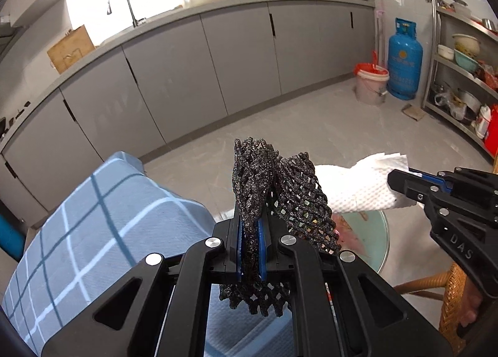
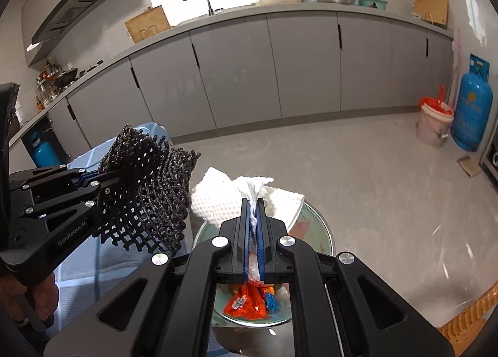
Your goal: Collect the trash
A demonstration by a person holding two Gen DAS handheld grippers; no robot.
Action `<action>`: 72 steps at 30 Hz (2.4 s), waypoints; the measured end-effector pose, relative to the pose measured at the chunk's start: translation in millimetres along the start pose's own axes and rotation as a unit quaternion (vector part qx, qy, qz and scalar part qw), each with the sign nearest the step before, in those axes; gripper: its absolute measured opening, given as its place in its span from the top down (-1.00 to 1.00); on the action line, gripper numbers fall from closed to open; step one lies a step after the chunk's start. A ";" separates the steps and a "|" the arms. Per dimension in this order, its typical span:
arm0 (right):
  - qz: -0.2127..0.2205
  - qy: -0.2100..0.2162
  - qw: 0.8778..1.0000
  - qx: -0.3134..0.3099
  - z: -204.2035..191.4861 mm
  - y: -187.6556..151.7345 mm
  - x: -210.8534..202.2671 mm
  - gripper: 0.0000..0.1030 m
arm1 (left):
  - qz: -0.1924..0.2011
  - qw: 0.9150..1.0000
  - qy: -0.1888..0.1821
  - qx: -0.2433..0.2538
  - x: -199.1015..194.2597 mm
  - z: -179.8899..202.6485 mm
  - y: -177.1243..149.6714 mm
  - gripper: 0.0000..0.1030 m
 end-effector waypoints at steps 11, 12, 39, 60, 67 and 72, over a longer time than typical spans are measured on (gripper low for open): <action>-0.015 -0.019 0.999 0.025 24.6 -21.3 30.5 -0.11 | -0.016 1.000 -0.006 0.001 19.7 6.5 -13.7 -0.35; -0.014 -0.021 0.999 0.026 25.3 -21.3 28.5 -0.15 | -0.014 1.000 0.002 0.002 17.6 5.2 -14.4 -0.46; 0.073 -0.018 0.997 -0.001 -26.3 -23.0 -101.3 -0.59 | 0.050 0.994 0.085 -0.054 -113.0 -45.8 -37.6 -0.78; 0.076 -0.019 0.997 0.000 -29.9 -18.8 -110.8 -0.59 | 0.060 0.992 0.086 -0.063 -123.5 -51.7 -38.5 -0.79; 0.074 -0.019 0.997 -0.001 -30.4 -18.6 -110.8 -0.59 | 0.060 0.992 0.086 -0.067 -122.1 -53.5 -38.0 -0.79; 0.073 -0.019 0.997 0.000 -30.3 -18.7 -111.0 -0.59 | 0.060 0.992 0.086 -0.067 -122.1 -53.8 -38.3 -0.79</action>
Point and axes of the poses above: each gripper's, at about its wrist camera, not at the fingertips, and x roughly the way its jaws point, z to its right, y to its top, the point moved 4 cm from there along x, roughly the way its jaws point, and after that the axes turned 15 degrees about x, right-handed, at the moved point
